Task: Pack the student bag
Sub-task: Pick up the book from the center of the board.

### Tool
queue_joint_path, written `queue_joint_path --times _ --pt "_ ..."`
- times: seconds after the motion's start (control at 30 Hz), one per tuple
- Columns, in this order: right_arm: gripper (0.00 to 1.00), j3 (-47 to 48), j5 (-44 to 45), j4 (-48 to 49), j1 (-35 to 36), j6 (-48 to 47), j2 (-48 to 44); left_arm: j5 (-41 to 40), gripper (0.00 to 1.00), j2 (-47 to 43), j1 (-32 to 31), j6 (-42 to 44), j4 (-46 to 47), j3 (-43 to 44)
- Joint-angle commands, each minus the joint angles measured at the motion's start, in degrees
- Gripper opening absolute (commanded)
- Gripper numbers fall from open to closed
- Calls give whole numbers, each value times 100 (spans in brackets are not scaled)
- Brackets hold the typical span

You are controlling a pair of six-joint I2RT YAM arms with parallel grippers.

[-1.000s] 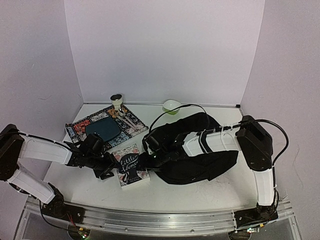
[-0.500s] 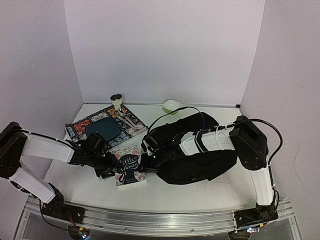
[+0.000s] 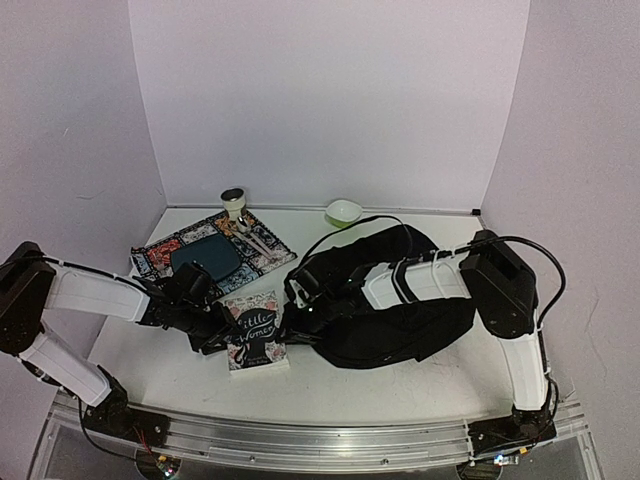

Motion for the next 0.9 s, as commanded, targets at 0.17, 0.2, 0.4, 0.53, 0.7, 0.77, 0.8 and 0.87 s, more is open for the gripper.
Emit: queue_joint_path --times 0.17,0.2,0.4,0.53,0.7,0.77,0.8,0.87 --pt "28 131 -319 717 111 215 -515 238 53 120 -53 169 293 252" --pt "28 141 -330 726 109 221 -493 247 53 130 -53 181 293 261" --pt "30 185 -347 824 110 282 -278 317 53 157 -58 262 293 302" --pt "28 202 -401 841 94 318 -162 304 53 81 -58 251 289 287" --pt "10 41 -381 925 53 386 -313 218 53 -104 -59 161 293 241" --pt "4 -21 -376 976 25 443 -403 159 54 -199 -58 105 288 237" --pt "1 -48 -373 1000 11 477 -460 118 55 -271 -58 73 292 240" --pt "0 -76 -355 1073 4 556 -561 60 57 -379 -58 -4 288 249"
